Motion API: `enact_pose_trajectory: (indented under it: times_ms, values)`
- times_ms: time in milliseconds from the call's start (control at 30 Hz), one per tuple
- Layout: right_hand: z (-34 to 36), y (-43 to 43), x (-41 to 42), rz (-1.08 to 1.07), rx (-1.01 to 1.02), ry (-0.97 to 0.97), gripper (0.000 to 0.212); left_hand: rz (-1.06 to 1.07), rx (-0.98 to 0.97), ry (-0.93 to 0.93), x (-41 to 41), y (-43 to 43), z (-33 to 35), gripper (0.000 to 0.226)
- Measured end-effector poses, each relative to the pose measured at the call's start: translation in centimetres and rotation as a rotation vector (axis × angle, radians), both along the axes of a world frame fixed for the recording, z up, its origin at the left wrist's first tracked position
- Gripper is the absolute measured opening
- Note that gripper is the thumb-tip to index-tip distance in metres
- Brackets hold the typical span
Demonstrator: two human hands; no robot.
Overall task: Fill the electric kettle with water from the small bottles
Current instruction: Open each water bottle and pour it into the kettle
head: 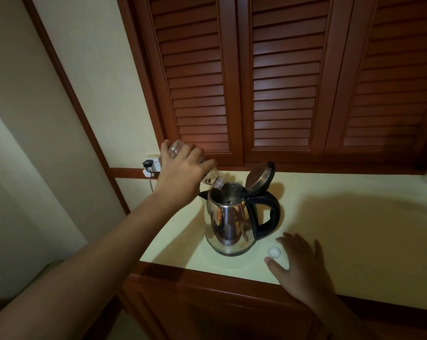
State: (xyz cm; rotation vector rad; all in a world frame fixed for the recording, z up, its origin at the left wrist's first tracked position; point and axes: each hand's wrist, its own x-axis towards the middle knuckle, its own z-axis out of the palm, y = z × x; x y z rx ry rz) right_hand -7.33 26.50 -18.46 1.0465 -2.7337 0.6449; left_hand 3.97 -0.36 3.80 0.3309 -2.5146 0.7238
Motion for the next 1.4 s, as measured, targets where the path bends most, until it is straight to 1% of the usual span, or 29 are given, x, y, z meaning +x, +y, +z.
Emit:
enact_pose_trajectory:
  times_ms: [133,233,333,567,700,800,1000,1100,1167,1200,1267,1300,1333,1400]
  values:
    - [-0.6,0.1,-0.4,0.034,-0.067,0.023,0.036,-0.05,-0.098,-0.067,-0.2,0.4,0.7,0.075]
    - [-0.4,0.1,-0.4,0.031,-0.074,0.006,0.026,-0.103,-0.17,-0.106,-0.3,0.6,1.2,0.066]
    - [-0.3,0.1,-0.5,0.037,-0.106,0.008,0.022,-0.131,-0.231,-0.127,-0.2,0.8,1.6,0.06]
    - [-0.3,0.3,-0.4,0.043,-0.151,-0.008,0.019,-0.115,-0.242,-0.179,1.0,0.6,0.9,0.058]
    - [-0.2,0.2,-0.3,0.051,-0.161,0.001,0.02,-0.116,-0.199,-0.137,1.4,0.4,0.6,0.056]
    - [0.1,0.3,-0.2,0.046,-0.151,-0.002,0.02,-0.119,-0.202,-0.135,1.6,0.5,0.7,0.059]
    - [0.8,0.4,0.2,0.054,-0.154,-0.016,0.021,-0.056,-0.216,-0.133,1.6,0.5,0.5,0.061]
    - [1.5,0.6,0.8,0.088,-0.229,0.022,0.025,0.028,-0.086,-0.09,1.8,0.5,0.6,0.061]
    - [1.7,0.8,1.2,0.144,-0.314,0.06,0.026,0.079,0.063,-0.084,2.1,0.6,0.5,0.06]
    - [1.9,1.0,1.5,0.16,-0.345,0.059,0.023,0.09,0.182,-0.088,2.3,0.6,0.4,0.057]
    - [2.7,1.3,1.8,0.134,-0.379,-0.014,0.018,0.039,0.548,-0.054,3.1,1.0,0.3,0.043]
    - [3.1,1.4,2.0,0.108,-0.392,-0.068,0.019,0.006,0.724,-0.032,3.5,1.3,0.2,0.035]
    - [3.7,1.4,2.1,0.094,-0.411,-0.115,0.022,-0.025,0.857,-0.003,4.0,1.7,0.0,0.029]
    - [5.6,1.4,2.8,0.109,-0.469,-0.202,0.024,-0.064,1.056,0.071,5.0,2.4,-0.7,0.03]
